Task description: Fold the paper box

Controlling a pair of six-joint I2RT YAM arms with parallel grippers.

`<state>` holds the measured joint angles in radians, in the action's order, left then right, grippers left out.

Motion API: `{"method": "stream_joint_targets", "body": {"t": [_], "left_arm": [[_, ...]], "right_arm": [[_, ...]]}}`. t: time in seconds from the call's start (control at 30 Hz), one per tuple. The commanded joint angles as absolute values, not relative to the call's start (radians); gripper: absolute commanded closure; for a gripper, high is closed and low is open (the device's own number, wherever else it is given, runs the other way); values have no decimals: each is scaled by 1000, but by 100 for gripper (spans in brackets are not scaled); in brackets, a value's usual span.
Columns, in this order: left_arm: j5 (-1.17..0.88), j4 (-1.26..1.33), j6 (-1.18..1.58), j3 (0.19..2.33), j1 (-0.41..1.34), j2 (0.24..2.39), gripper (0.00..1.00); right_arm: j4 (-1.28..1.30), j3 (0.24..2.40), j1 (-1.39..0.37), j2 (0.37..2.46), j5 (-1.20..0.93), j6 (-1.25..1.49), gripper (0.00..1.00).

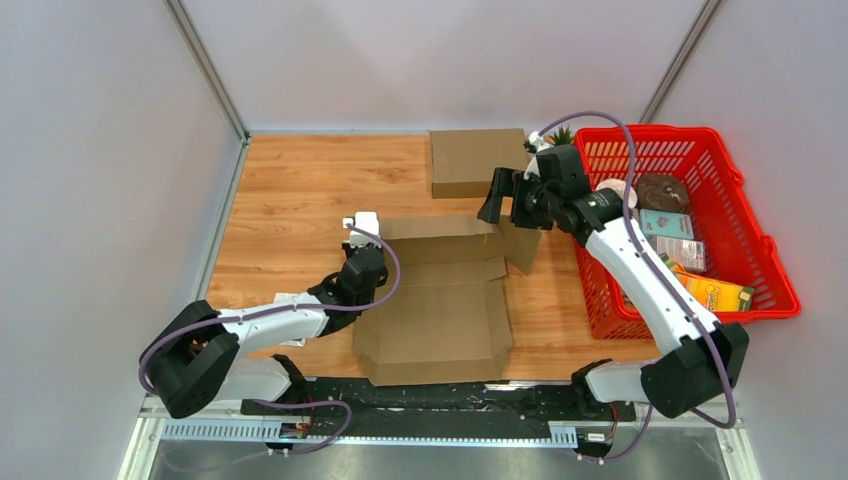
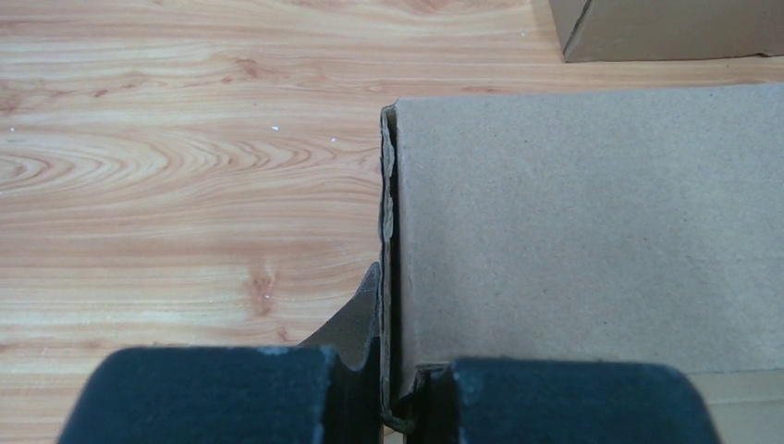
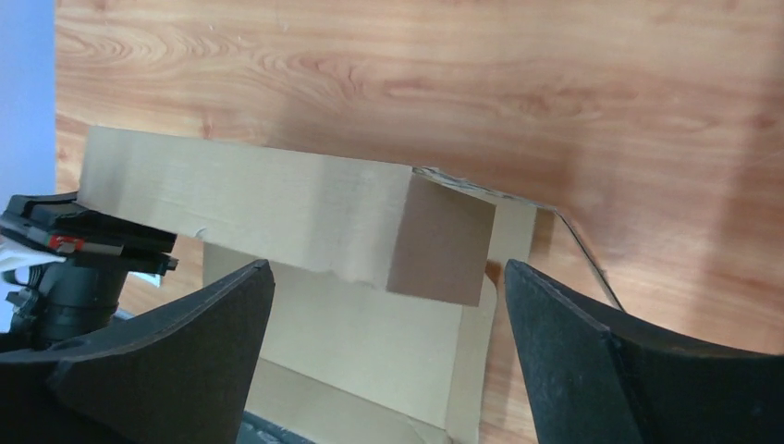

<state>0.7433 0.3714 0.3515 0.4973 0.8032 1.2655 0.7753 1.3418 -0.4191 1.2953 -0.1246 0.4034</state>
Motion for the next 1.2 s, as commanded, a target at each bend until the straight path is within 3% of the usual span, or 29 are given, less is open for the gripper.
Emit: {"method": "stream_joint_targets", "body": {"t": [0.0,0.13,0.27,0.3,0.33,0.4,0.53,0.57,0.6,0.63,0.7,0.8,0.87,0.93,0.97,1.0,1.1,1.17], "left_arm": [[755,451,359,479,801,1233,100],[747,463,357,476,801,1232,100],[744,476,356,463,801,1224,100],[742,476,356,462,801,1224,100],[742,483,357,459,801,1224,100],[742,486,356,454,801,1218,100],[745,494,359,445,801,1212,100],[747,495,360,440,801,1207,100],[750,499,362,437,801,1206,100],[750,503,364,436,801,1203,100],[752,505,365,426,801,1193,100],[756,525,371,411,801,1183,100],[758,523,374,410,802,1180,100],[764,522,376,413,802,1181,100],[765,519,379,416,802,1184,100],[764,517,380,417,801,1186,100],[758,506,382,416,801,1178,100],[764,502,388,410,801,1164,100]], "right_arm": [[675,1302,-411,1344,-272,520,11],[532,1238,-407,1387,-354,624,23],[342,1146,-397,1405,-532,837,62],[309,1123,-393,1388,-535,872,81],[226,1062,-384,1378,-537,918,91],[137,1002,-344,1359,-555,1023,100],[-32,896,-301,1335,-578,1065,99],[-5,919,-301,1328,-557,1014,91],[90,946,-301,1321,-523,877,53],[279,975,-304,1286,-482,789,37],[423,1006,-330,1218,-300,581,18],[561,908,-408,1050,-16,456,15],[542,838,-474,965,89,448,19],[421,723,-501,947,89,500,36],[370,685,-538,948,131,502,45],[335,663,-564,980,177,502,66],[239,656,-636,1076,340,462,99],[201,687,-655,1185,427,465,100]]}}
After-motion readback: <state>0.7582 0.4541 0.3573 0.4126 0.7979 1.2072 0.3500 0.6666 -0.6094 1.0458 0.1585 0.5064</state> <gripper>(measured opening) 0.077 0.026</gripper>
